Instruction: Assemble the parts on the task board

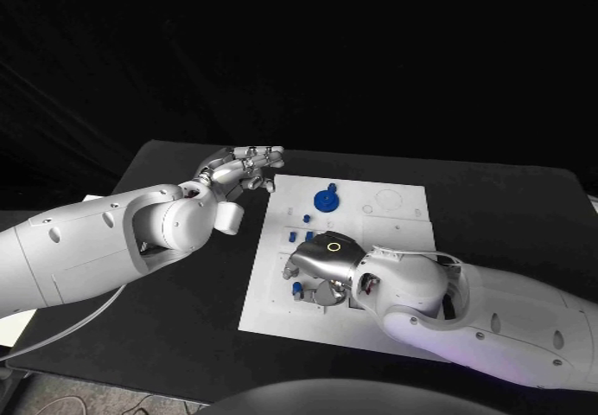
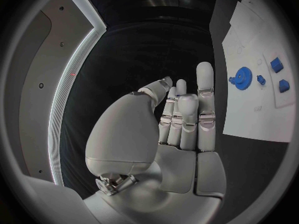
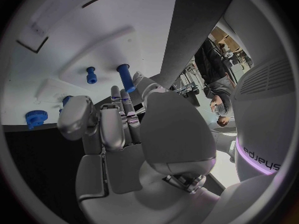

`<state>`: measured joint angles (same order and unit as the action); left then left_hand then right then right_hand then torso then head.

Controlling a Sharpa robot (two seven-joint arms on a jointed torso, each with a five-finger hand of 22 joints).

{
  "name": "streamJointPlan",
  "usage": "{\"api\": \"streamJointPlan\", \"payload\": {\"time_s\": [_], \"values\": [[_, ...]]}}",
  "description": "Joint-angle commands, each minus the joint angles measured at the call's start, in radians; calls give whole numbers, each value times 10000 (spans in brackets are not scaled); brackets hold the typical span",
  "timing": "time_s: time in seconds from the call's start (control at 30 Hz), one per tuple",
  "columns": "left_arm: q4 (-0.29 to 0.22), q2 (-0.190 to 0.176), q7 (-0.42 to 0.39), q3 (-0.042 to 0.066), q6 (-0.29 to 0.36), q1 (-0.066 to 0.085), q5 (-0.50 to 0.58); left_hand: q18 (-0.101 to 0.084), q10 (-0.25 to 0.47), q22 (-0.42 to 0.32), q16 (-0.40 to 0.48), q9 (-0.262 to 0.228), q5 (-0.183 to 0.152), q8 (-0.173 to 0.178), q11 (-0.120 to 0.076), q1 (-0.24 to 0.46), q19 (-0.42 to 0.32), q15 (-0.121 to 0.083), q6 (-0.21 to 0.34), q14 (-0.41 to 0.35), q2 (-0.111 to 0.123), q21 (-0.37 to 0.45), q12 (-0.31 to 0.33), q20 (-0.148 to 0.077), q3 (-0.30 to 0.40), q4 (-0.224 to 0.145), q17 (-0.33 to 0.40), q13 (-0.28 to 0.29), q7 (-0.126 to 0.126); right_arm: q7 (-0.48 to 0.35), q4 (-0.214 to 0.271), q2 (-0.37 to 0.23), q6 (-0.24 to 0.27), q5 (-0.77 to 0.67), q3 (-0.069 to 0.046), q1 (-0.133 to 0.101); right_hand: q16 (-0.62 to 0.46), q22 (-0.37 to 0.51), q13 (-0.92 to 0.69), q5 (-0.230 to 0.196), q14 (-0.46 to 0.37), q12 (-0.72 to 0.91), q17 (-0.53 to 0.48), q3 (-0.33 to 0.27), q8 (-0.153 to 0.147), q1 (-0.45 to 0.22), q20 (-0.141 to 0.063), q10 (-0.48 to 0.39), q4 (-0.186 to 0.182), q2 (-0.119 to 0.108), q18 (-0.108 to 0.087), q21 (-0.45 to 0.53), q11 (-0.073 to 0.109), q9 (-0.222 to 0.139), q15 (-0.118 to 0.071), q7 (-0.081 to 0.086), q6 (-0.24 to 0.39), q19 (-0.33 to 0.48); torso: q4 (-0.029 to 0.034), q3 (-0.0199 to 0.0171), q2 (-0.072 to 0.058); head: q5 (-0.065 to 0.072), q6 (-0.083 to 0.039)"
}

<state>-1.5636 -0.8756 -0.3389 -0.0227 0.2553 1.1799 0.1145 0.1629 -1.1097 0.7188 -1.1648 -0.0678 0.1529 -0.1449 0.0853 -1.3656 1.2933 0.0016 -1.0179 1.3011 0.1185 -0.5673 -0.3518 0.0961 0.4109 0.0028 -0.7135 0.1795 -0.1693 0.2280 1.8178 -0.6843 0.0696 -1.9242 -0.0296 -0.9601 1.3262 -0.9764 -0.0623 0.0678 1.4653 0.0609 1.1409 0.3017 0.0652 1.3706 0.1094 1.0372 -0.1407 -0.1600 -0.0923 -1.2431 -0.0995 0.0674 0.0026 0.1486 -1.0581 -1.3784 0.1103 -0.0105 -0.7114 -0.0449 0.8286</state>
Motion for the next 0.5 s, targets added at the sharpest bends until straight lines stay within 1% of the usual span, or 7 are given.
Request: {"api": "streamJointPlan", "payload": {"time_s": [0.03,0.13,0.27,0.4,0.43,0.47,0.5], "values": [[-15,19,0,5,-218,5,32,183,61,-15,-16,-6,16,-43,14,-28,-20,-1,56,-91,-21,60,-11,18,-13,-40,8,17,-5,147,77,-1,493,-489,3,17,-94,87,-13,-25,278,82,-125,-259,-29,41,31,-107,-26,-73,-202,89,-14,1,67,-8,84,48,6,-6,-8,9,-33],[-10,6,12,5,-220,4,32,182,71,-15,-17,-5,15,-44,17,-21,-20,2,63,-93,-18,61,-19,19,-18,-38,9,18,-8,134,129,-35,710,-551,3,22,-128,135,-14,-25,269,98,-179,-596,-24,116,41,-201,-104,-76,-207,129,-18,11,78,-21,111,63,-14,-3,-2,21,-48],[-1,-8,32,5,-233,4,32,182,71,-15,-17,-5,15,-44,17,-21,-20,2,63,-93,-18,61,-19,19,-18,-38,9,18,-8,41,268,-185,1155,-550,2,25,-197,257,-19,37,252,140,-298,-1194,-22,277,43,-303,-338,-75,-226,216,-27,20,85,-28,153,100,-3,-6,-9,36,-55],[8,-14,44,5,-245,4,32,182,71,-15,-17,-5,15,-44,17,-21,-20,2,63,-93,-18,61,-19,19,-18,-38,9,18,-8,-173,508,-561,1657,-197,-18,11,-324,430,-25,-81,212,210,-492,-1858,-42,408,50,-290,-667,-212,-252,335,-36,-2,89,-140,377,152,-9,3,3,110,-81],[10,-15,45,5,-246,4,32,182,71,-15,-17,-5,15,-44,17,-21,-20,2,63,-93,-18,61,-19,19,-18,-38,9,18,-8,-262,602,-737,1742,2,-37,-11,-410,571,-27,-113,182,236,-621,-2061,-39,456,46,-265,-782,-223,-277,427,-32,-10,88,-194,479,201,-6,7,10,169,-71],[8,-17,39,5,-236,4,32,182,71,-15,-17,-5,15,-44,17,-21,-20,2,63,-93,-18,61,-19,19,-18,-38,9,18,-8,-335,714,-953,1784,260,-75,-38,-622,995,-27,-134,104,264,-931,-2262,-31,546,48,-238,-909,-232,-344,701,-24,-11,65,-145,568,361,0,12,15,241,-69],[2,-22,23,5,-222,5,32,182,79,-15,-16,-5,15,-45,20,-17,-21,3,68,-96,-17,62,-25,20,-21,-36,15,20,-10,-376,810,-1153,1784,568,-117,-67,-796,1355,-26,-122,41,274,-1185,-2442,-56,558,37,-234,-1003,-347,-412,934,-11,-26,74,-49,692,493,13,19,15,358,-108]]}}
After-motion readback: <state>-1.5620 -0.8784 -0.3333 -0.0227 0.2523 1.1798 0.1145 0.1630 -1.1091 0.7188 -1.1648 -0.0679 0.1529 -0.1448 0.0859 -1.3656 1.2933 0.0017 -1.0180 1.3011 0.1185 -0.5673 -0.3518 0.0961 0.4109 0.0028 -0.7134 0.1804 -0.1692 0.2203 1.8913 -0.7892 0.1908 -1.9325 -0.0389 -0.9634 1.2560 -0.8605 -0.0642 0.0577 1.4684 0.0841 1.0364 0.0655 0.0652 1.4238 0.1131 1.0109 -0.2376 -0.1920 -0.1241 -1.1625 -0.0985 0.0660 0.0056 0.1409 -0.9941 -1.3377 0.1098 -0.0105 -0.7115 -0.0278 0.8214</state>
